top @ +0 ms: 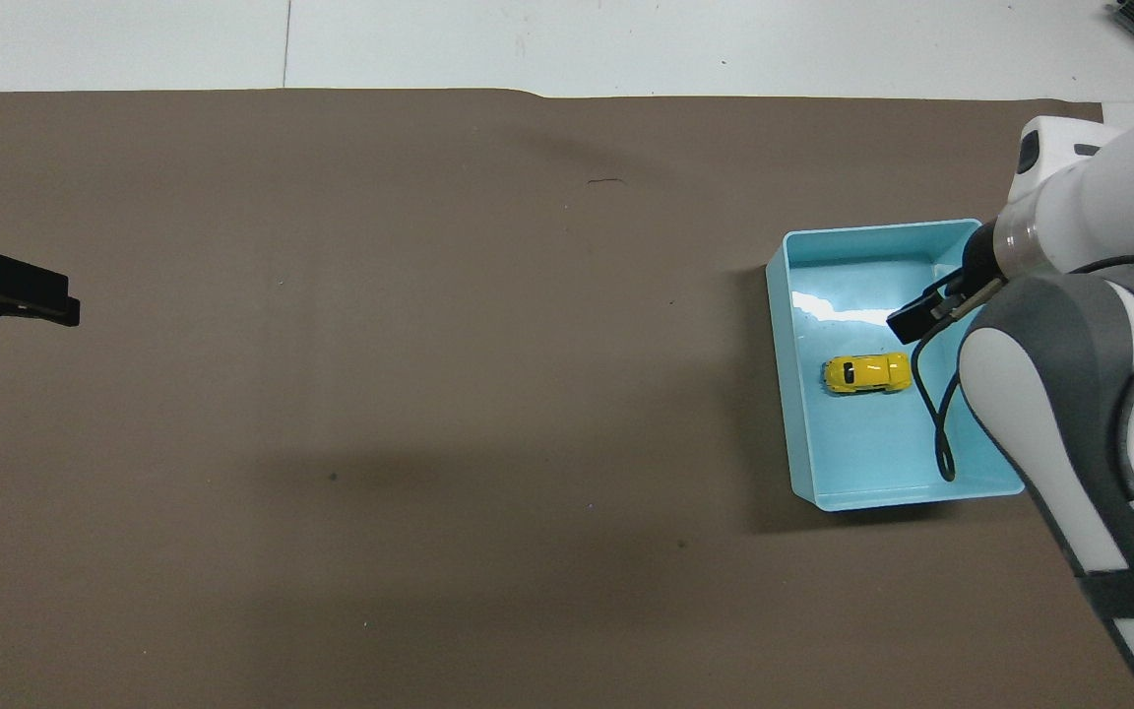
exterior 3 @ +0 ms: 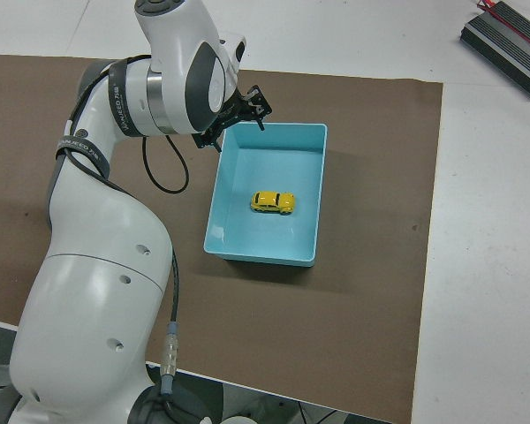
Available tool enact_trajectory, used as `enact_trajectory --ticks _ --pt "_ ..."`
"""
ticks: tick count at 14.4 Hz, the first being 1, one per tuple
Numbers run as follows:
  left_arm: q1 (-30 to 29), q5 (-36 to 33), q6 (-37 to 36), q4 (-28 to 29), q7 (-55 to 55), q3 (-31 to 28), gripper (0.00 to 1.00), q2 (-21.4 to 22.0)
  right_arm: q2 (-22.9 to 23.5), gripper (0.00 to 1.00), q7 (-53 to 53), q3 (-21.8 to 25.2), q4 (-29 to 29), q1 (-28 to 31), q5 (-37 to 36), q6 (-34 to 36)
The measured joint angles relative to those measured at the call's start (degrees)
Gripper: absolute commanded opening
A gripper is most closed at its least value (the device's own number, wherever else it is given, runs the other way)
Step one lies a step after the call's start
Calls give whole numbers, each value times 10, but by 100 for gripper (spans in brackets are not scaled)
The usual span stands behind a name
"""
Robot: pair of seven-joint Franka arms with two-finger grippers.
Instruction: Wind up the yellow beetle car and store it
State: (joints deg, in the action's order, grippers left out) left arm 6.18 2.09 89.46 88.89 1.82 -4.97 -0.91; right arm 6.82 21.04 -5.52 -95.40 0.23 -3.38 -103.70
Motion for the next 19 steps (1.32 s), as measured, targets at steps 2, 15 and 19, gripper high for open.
enact_trajectory --ticks 2,15,19 --pt "0 0 0 0 0 0 100 0 0 100 -80 -1 22 0 1 20" --pt "0 0 0 0 0 0 100 0 0 100 -257 -7 68 0 24 58" --pt "0 0 0 0 0 0 100 0 -1 100 -258 -7 68 0 25 58"
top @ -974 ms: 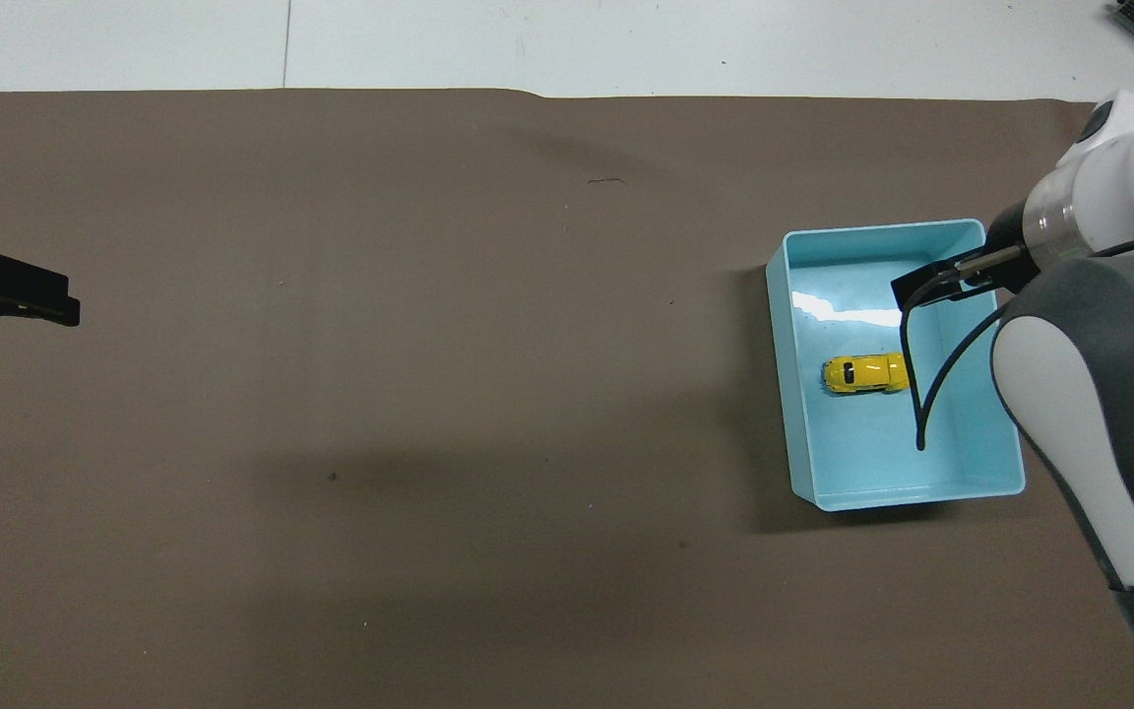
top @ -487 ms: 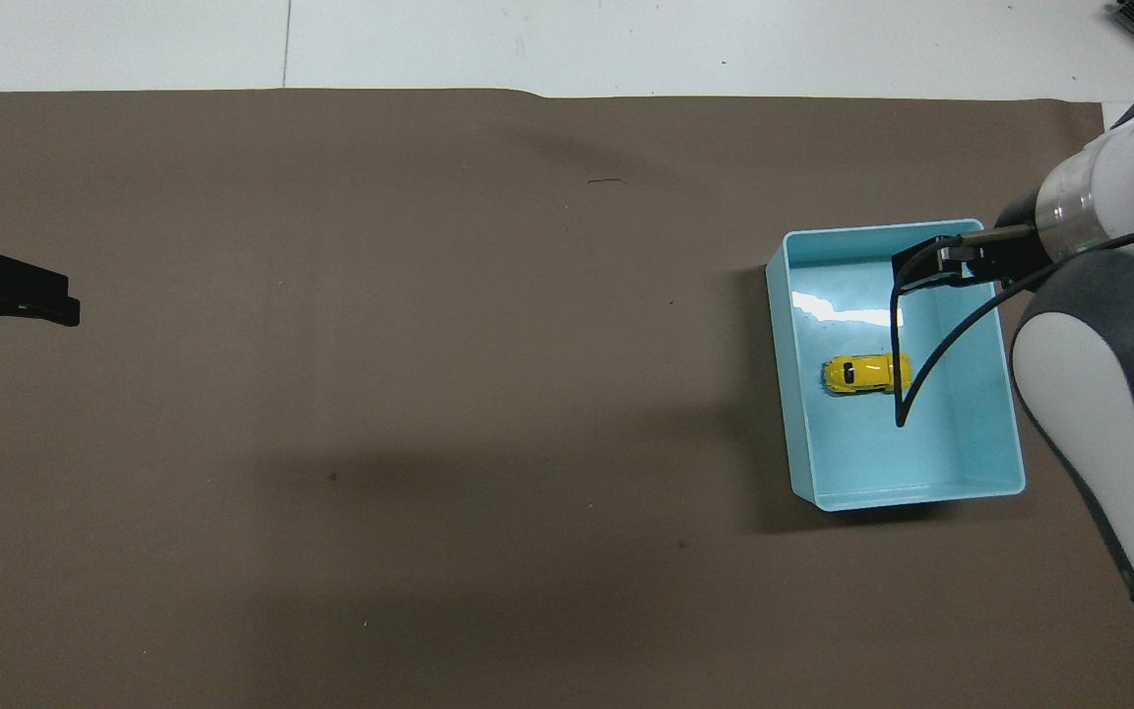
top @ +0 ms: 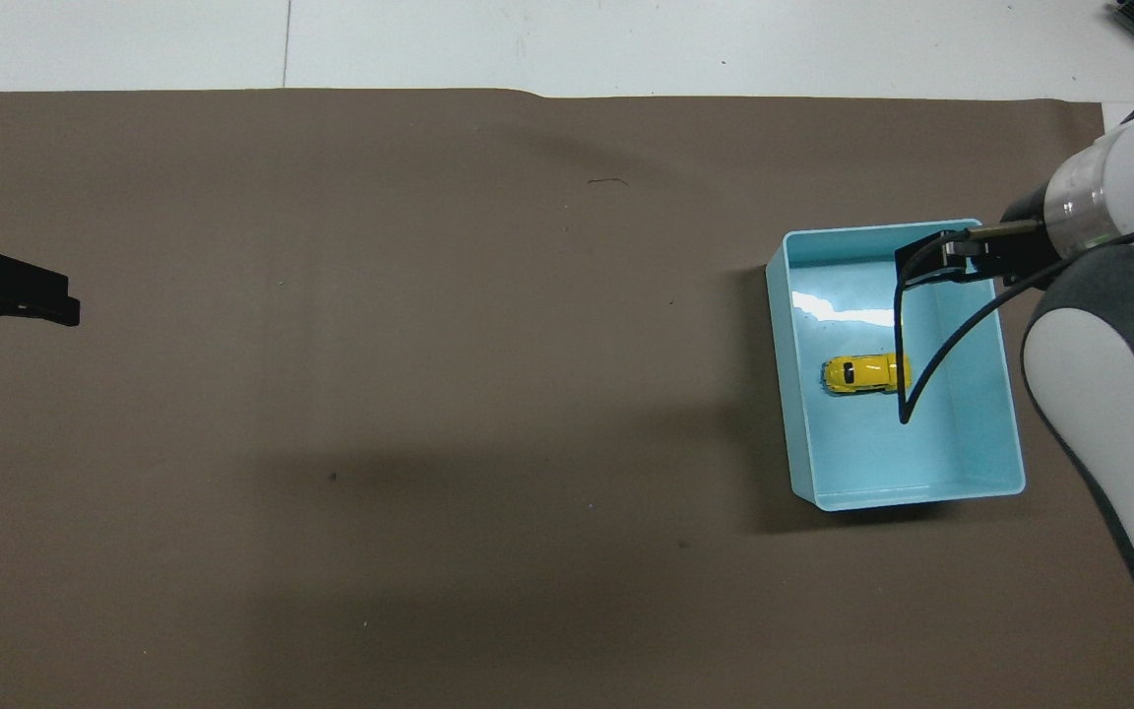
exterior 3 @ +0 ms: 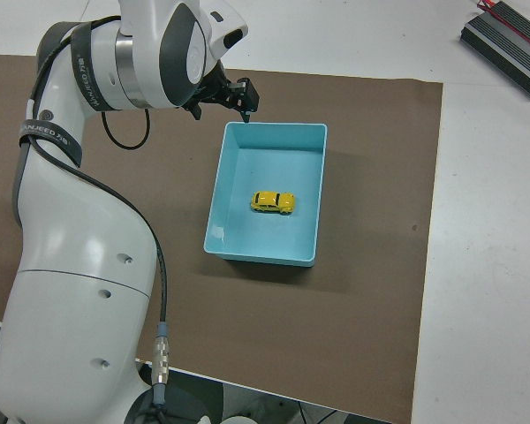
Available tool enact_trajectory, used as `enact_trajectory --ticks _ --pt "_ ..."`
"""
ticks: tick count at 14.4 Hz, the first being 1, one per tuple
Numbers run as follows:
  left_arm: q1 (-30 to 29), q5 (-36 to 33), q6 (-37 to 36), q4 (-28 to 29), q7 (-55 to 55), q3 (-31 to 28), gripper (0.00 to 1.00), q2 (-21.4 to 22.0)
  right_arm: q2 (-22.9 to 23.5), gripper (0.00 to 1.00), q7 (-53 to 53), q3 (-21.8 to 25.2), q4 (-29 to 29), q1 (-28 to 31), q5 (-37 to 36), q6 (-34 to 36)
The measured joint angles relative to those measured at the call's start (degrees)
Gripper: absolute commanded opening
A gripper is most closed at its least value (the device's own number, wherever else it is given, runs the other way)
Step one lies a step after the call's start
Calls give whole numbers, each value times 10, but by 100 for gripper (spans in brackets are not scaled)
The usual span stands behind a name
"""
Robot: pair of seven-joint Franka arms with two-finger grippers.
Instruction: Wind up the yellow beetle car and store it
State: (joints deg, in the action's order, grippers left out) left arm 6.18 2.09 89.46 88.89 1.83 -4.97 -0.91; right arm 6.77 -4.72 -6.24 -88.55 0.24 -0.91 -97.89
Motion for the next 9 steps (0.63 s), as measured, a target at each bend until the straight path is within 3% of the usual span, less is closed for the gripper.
enact_trajectory --ticks 9 --pt "0 0 0 0 0 0 100 0 0 100 0 2 0 2 29 0"
